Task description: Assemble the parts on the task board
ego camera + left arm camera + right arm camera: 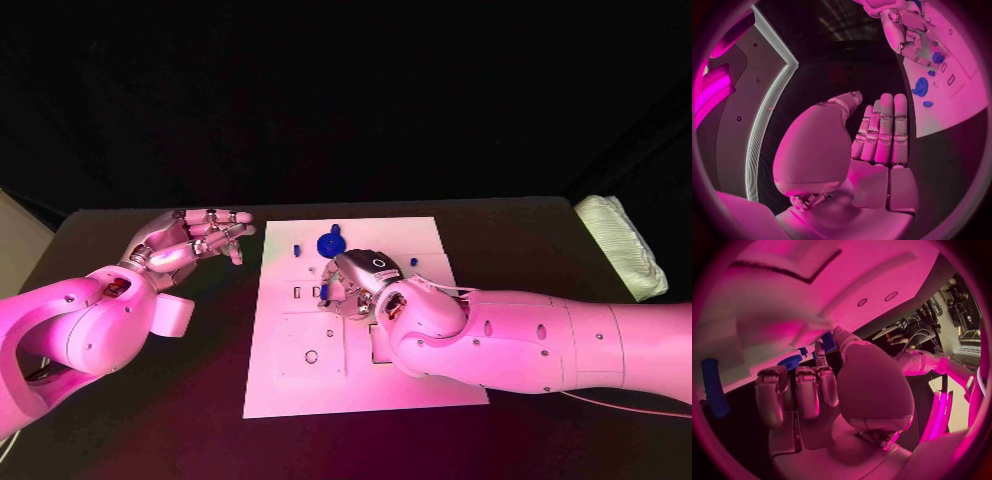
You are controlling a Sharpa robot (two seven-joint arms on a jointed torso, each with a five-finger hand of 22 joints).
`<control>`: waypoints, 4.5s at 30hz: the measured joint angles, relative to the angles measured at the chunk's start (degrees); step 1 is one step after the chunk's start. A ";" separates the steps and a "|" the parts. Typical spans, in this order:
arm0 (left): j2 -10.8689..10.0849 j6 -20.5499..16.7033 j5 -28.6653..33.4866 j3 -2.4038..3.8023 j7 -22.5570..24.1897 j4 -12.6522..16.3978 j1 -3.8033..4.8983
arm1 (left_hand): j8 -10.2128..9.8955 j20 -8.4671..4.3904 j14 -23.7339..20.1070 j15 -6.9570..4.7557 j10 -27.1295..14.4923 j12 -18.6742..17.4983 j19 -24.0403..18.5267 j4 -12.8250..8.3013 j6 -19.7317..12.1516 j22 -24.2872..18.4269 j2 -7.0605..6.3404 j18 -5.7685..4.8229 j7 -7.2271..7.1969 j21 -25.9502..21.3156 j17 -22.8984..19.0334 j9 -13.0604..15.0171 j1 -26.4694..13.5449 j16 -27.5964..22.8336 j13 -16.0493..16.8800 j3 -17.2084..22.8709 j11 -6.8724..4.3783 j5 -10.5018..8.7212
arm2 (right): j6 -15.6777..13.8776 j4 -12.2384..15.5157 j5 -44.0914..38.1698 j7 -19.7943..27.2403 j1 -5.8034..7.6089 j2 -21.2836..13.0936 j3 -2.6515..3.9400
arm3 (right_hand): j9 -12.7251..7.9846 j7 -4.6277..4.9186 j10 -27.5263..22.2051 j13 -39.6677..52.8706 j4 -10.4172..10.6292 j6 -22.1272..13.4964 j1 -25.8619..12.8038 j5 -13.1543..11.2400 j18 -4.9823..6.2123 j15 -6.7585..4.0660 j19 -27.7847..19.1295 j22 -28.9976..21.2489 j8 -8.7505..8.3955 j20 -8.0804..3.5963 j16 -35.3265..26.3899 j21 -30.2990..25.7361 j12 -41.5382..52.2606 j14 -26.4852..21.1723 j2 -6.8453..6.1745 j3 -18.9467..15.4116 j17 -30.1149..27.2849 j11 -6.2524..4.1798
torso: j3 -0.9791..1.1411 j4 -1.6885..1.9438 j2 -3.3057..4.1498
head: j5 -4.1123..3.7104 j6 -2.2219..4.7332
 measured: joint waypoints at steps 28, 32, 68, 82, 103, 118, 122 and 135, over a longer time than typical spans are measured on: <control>2.70 0.30 -4.96 0.00 -6.07 -3.38 0.03 | 6.57 -1.70 15.89 -2.07 1.46 20.04 13.90 5.43 -0.70 16.06 1.26 -1.65 -1.37 14.30 22.05 3.49 -7.64 24.11 12.52 -6.89 -2.13 -0.38 | -5.64 4.66 7.03 12.33 1.66 -6.22 0.77 | -2.24 2.05 -0.19 0.00 1.68 -6.14 4.79 2.52 0.00 1.85 0.01 -0.03 -3.17 1.63 -0.44 -2.34 -3.14 -0.21 4.89 -18.66 -0.01 2.05 | 0.17 -0.04 -0.48 | 0.61 0.20; 5.12 1.64 -9.72 -0.06 -11.70 -5.66 0.53 | 13.40 -2.47 20.77 -2.76 -4.87 35.93 17.22 7.07 -1.73 20.77 2.35 -2.29 -2.64 17.57 31.87 7.32 -8.71 31.04 23.41 -9.15 -2.93 -0.09 | -6.50 5.43 13.13 19.50 3.31 -8.93 0.90 | -2.24 1.81 -0.19 0.05 1.30 -5.18 7.53 5.74 0.00 1.85 0.01 -0.03 -3.17 1.63 -0.45 -3.21 -3.14 -0.21 5.51 -17.55 -0.01 2.05 | 0.27 -0.13 -1.00 | 0.91 -0.06; 28.64 21.60 -46.50 -3.21 -47.38 -23.46 7.27 | 23.80 -3.16 24.05 -3.59 -8.93 47.92 20.18 7.52 -5.42 24.87 5.27 -3.14 -3.39 19.95 38.07 14.24 -18.10 34.43 29.25 -12.60 -3.58 0.10 | -5.40 3.57 47.74 33.81 9.15 -18.09 1.02 | -2.22 1.54 -0.19 0.06 1.56 -4.80 9.16 9.35 0.00 1.84 0.00 0.00 -3.17 1.62 -0.45 -3.99 -3.64 -0.21 6.08 -16.22 -0.02 2.05 | 0.74 -0.55 -3.20 | 3.99 -2.55; 31.33 25.33 -47.79 -3.29 -48.57 -25.65 7.56 | 25.12 -3.37 24.25 -3.80 -8.93 48.81 20.39 7.44 -5.21 25.39 5.50 -3.13 -3.59 20.18 38.74 15.36 -17.87 34.65 29.49 -12.99 -3.58 0.10 | -5.13 3.15 48.10 33.54 9.23 -17.57 1.02 | -2.28 1.54 -0.19 0.06 1.56 -4.80 8.92 9.35 0.00 1.84 0.00 -0.01 -3.17 1.62 -0.45 -3.99 -3.64 -0.21 5.84 -16.22 0.02 2.04 | 0.79 -0.68 -3.05 | 3.76 -3.26; 33.17 27.82 -47.81 -3.70 -48.92 -27.32 7.56 | 25.89 -3.37 24.45 -4.00 -8.92 49.42 20.81 7.28 -5.42 25.81 6.58 -3.13 -3.80 20.42 39.41 16.24 -16.79 35.15 29.56 -13.14 -4.01 0.10 | -4.59 2.78 48.07 32.76 9.24 -16.80 1.02 | -2.27 1.54 -0.19 0.06 1.56 -4.80 8.92 9.35 0.00 1.84 0.00 -0.03 -3.16 1.62 -0.67 -4.23 -3.87 -0.21 5.85 -16.23 0.01 2.04 | 0.84 -0.65 -3.04 | 3.59 -3.47; 33.94 28.26 -47.32 -4.27 -48.95 -28.62 7.47 | 27.18 -3.37 24.45 -3.99 -9.13 49.70 20.80 7.41 -5.63 25.76 8.17 -3.13 -4.01 20.62 39.30 17.48 -15.20 35.14 29.56 -12.78 -4.21 0.10 | -4.11 2.51 48.09 32.37 9.24 -16.50 1.02 | -2.32 1.54 -0.19 0.05 1.56 -4.80 8.73 9.35 0.00 1.84 0.00 0.01 -3.16 1.62 -0.66 -4.23 -3.87 -0.21 6.04 -16.23 0.00 2.04 | 0.88 -0.68 -2.97 | 3.29 -3.92; 33.76 28.24 -46.93 -4.28 -48.95 -28.27 7.42 | 27.89 -3.37 24.45 -3.99 -9.44 49.70 20.80 7.28 -6.03 25.57 9.65 -3.13 -4.41 20.62 39.17 18.59 -13.71 35.14 29.41 -11.35 -4.52 0.32 | -3.95 2.35 48.09 32.31 9.24 -16.35 1.02 | -2.32 1.54 -0.19 0.06 1.56 -4.80 8.58 9.35 0.00 1.84 0.00 0.01 -3.16 1.62 -0.67 -4.23 -3.86 -0.21 6.19 -16.23 0.00 2.04 | 0.89 -0.67 -2.97 | 3.29 -4.12; 33.55 28.53 -45.52 -4.23 -48.92 -27.60 7.40 | 30.55 -4.12 24.99 -4.96 -9.01 50.09 20.49 5.27 -6.67 25.79 7.61 -3.13 -5.45 20.84 39.95 22.26 -6.21 35.48 28.73 -2.61 -5.54 0.07 | -3.53 2.19 48.09 32.06 9.22 -16.27 1.01 | -2.32 1.54 -0.19 0.06 1.56 -4.80 8.51 9.35 0.00 1.84 0.00 0.00 -3.16 1.62 -0.67 -4.23 -3.86 -0.21 6.26 -16.23 0.00 2.04 | 0.87 -0.62 -3.00 | 3.15 -4.63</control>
